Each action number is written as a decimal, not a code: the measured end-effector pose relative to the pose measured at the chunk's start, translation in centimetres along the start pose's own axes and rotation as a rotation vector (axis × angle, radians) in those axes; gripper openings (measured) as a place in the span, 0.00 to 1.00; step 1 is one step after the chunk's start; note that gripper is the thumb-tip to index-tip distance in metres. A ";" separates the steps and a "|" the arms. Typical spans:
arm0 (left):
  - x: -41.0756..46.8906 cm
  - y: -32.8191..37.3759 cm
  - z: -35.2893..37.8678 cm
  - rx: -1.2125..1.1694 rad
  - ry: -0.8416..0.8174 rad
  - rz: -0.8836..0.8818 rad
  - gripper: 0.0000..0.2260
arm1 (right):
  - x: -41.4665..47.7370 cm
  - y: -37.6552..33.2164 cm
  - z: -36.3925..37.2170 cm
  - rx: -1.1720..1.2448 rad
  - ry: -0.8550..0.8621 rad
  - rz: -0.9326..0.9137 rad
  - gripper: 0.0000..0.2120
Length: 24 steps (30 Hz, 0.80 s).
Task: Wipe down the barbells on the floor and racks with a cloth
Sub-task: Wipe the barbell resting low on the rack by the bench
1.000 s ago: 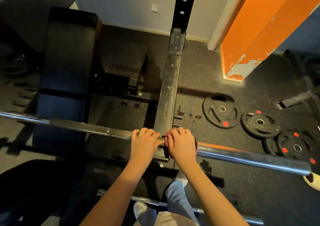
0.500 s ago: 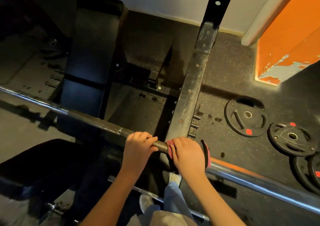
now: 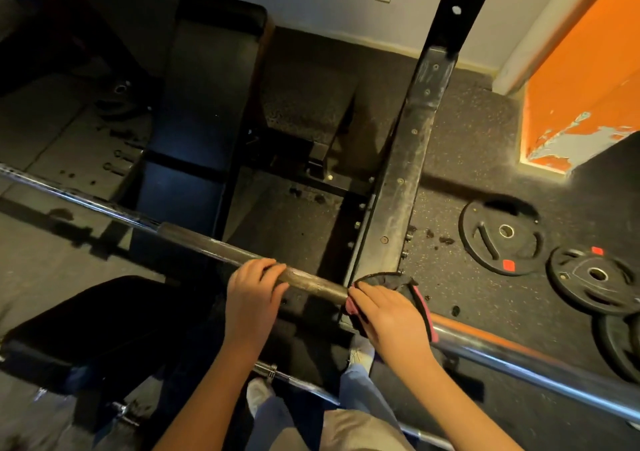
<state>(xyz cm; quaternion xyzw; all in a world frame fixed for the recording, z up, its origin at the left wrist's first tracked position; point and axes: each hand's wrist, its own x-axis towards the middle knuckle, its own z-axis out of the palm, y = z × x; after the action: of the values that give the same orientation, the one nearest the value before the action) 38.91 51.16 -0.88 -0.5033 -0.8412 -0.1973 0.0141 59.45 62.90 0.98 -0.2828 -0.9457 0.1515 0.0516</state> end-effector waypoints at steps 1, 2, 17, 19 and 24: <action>0.1 -0.6 -0.3 0.006 0.004 0.046 0.15 | -0.1 -0.1 0.0 0.000 0.016 0.016 0.20; 0.2 -1.0 -0.6 0.016 0.007 0.086 0.15 | 0.0 -0.6 0.0 0.009 0.035 0.045 0.15; 1.4 -3.6 -0.4 0.030 -0.039 0.152 0.19 | 3.6 -4.0 -1.2 0.136 -0.098 0.418 0.07; 1.5 -3.7 -0.4 0.004 -0.031 0.159 0.18 | 2.5 -4.2 -2.0 0.227 -0.003 0.491 0.07; 1.4 -3.7 0.0 -0.015 -0.033 0.162 0.17 | 0.7 -4.3 -3.0 0.346 0.041 0.570 0.10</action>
<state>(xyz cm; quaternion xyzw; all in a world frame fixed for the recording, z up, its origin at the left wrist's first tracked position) 35.02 50.77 -1.73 -0.5730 -0.7963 -0.1934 0.0125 57.17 60.65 5.21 -0.5261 -0.7876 0.3123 0.0733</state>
